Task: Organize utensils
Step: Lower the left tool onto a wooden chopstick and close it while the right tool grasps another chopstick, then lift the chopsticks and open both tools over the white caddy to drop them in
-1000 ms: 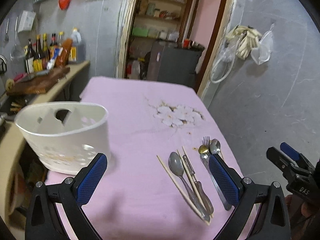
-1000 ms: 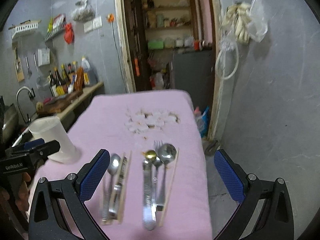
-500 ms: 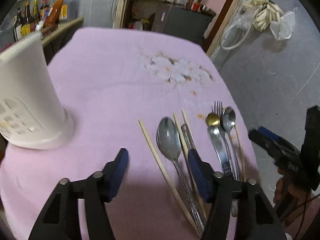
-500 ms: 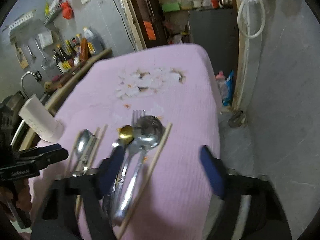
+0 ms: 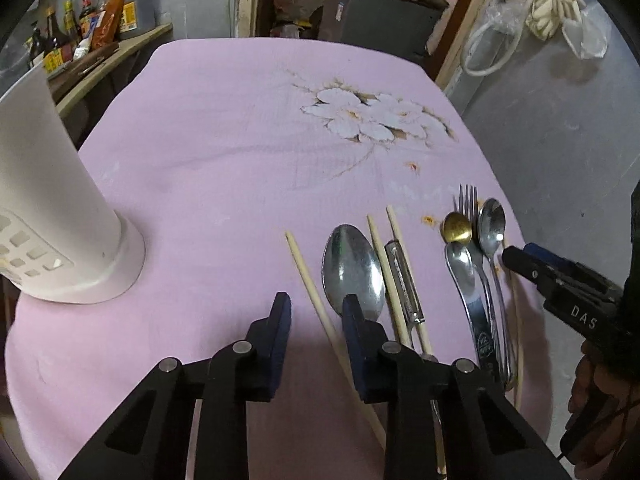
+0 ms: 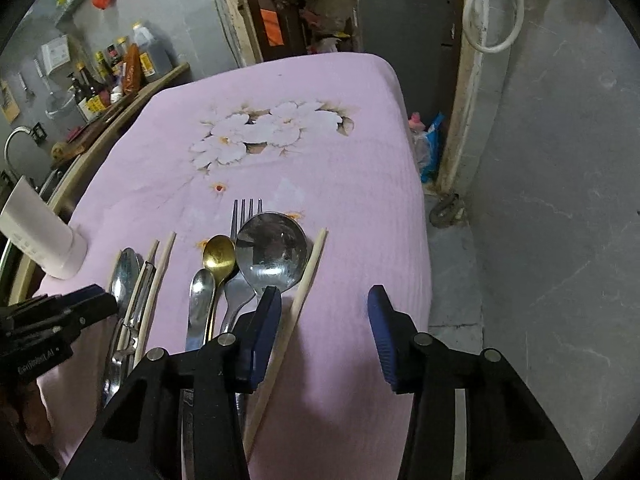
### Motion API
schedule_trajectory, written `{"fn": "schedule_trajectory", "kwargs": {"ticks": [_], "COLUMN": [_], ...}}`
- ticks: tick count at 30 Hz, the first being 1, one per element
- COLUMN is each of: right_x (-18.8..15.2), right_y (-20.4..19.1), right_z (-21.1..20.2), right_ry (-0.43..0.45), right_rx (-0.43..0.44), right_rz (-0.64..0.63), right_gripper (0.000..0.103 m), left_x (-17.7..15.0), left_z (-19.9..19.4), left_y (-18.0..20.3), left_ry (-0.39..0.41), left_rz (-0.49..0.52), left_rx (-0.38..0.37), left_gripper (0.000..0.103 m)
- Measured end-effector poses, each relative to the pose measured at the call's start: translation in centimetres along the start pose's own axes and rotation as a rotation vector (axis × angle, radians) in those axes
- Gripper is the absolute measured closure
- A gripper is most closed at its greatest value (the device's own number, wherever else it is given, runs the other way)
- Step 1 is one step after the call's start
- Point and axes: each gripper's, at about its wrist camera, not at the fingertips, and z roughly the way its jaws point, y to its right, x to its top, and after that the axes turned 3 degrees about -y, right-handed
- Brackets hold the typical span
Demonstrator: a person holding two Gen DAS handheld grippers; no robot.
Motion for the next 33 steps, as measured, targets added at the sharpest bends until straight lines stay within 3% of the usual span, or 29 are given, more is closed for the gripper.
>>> {"fn": "schedule_trajectory", "kwargs": {"ticks": [4, 7, 14, 20, 22, 23, 26, 30, 33], "right_x": [-0.8, -1.1, -0.7, -0.6, -0.6, -0.4, 0.2, 0.0, -0.5], "right_y": [0.8, 0.5, 0.4, -1.6, -1.7, -1.4, 0.4, 3.1, 3.9], "right_z": [-0.6, -1.0, -0.3, 0.3, 0.1, 0.0, 0.0, -1.3, -2.7], "right_ry": [-0.024, -0.034, -0.082, -0.118, -0.121, -0.125, -0.147, -0.109, -0.063], "right_rx": [0.015, 0.028, 0.063, -0.037, -0.065, -0.056, 0.037, 0.214, 0.281], "right_rz": [0.014, -0.026, -0.019, -0.114, -0.108, -0.083, 0.026, 0.202, 0.263], "right_gripper": [0.068, 0.079, 0.08, 0.081, 0.087, 0.094, 0.098, 0.099, 0.099], "left_x": [-0.1, -0.1, 0.4, 1.0, 1.0, 1.1, 1.1, 1.2, 1.2], "left_z": [-0.2, -0.3, 0.0, 0.7, 0.7, 0.7, 0.3, -1.2, -2.9], "left_y": [0.1, 0.0, -0.8, 0.1, 0.3, 0.2, -0.6, -1.7, -1.6], "left_ry": [-0.051, -0.077, -0.124, -0.152, -0.15, -0.15, -0.15, -0.104, -0.058], "left_rz": [-0.01, -0.021, -0.08, -0.017, -0.011, -0.017, -0.063, -0.126, -0.11], "left_rx": [0.003, 0.001, -0.023, 0.008, 0.023, 0.02, -0.019, -0.092, -0.11], "left_gripper": [0.081, 0.082, 0.087, 0.089, 0.091, 0.092, 0.093, 0.094, 0.094]}}
